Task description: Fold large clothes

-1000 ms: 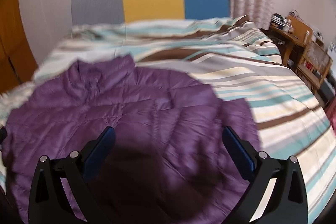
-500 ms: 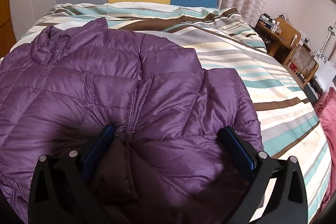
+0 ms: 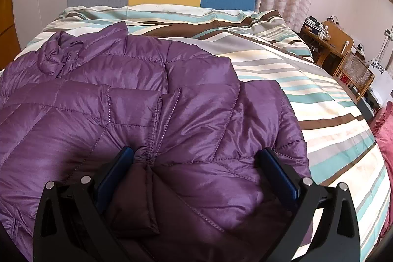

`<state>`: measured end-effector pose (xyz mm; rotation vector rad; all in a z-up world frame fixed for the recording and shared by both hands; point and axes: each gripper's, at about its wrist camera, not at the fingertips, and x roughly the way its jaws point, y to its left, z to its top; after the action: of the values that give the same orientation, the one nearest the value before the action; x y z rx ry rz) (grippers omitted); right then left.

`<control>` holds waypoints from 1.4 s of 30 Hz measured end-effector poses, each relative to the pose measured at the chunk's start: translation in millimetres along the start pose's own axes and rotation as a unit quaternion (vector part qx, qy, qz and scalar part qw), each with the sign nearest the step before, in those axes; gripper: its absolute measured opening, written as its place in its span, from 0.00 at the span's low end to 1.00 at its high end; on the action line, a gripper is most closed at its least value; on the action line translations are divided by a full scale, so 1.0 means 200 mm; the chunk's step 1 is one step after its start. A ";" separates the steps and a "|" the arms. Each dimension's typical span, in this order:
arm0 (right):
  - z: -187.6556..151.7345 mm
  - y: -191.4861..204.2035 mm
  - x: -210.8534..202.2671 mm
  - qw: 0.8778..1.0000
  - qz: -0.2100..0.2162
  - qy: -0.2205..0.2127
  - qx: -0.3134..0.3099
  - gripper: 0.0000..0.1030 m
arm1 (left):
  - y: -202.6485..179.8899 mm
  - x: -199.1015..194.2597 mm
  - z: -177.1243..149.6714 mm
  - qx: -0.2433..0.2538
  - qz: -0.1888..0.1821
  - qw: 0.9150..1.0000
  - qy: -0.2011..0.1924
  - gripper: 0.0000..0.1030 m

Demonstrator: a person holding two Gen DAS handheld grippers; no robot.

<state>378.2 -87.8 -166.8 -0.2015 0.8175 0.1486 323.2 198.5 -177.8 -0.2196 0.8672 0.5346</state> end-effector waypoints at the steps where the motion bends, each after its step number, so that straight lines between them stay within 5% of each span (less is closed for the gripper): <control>1: 0.00 0.01 0.00 1.000 -0.001 0.000 -0.001 0.98 | 0.01 0.00 0.00 -0.001 -0.002 1.000 -0.001 0.62; 4: 0.00 0.00 0.00 1.000 0.000 0.000 0.000 0.98 | 0.02 -0.02 0.00 -0.005 -0.008 1.000 -0.003 0.63; 9: 0.00 0.00 0.00 1.000 0.001 0.000 0.001 0.98 | 0.01 -0.19 0.00 -0.013 0.001 1.000 -0.019 0.81; 12: 0.00 0.00 0.00 1.000 0.000 -0.001 0.000 0.98 | -0.03 -0.39 -0.06 -0.038 -0.050 0.996 -0.063 0.81; 15: 0.00 0.01 0.00 1.000 0.001 0.000 0.001 0.98 | -0.18 -0.44 -0.09 0.003 -0.071 0.995 -0.062 0.84; 19: 0.00 0.00 0.00 1.000 0.003 0.000 0.003 0.98 | -0.33 -0.25 -0.11 0.071 -0.034 0.996 -0.027 0.85; 22: 0.01 0.00 0.00 1.000 0.005 -0.001 0.003 0.98 | -0.29 -0.12 -0.10 0.051 -0.055 0.997 0.005 0.89; 29: 0.01 0.00 0.01 1.000 0.005 0.000 0.003 0.98 | -0.30 -0.12 -0.10 0.054 -0.052 0.997 0.002 0.92; 42: 0.06 -0.05 -0.06 0.999 0.023 0.024 -0.002 0.98 | 0.07 -0.55 -0.29 -0.048 -0.077 0.996 -0.028 0.97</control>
<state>379.6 -94.7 -148.9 -0.1911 0.8697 0.1899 219.5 149.1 -130.1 -0.3535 0.7637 0.4370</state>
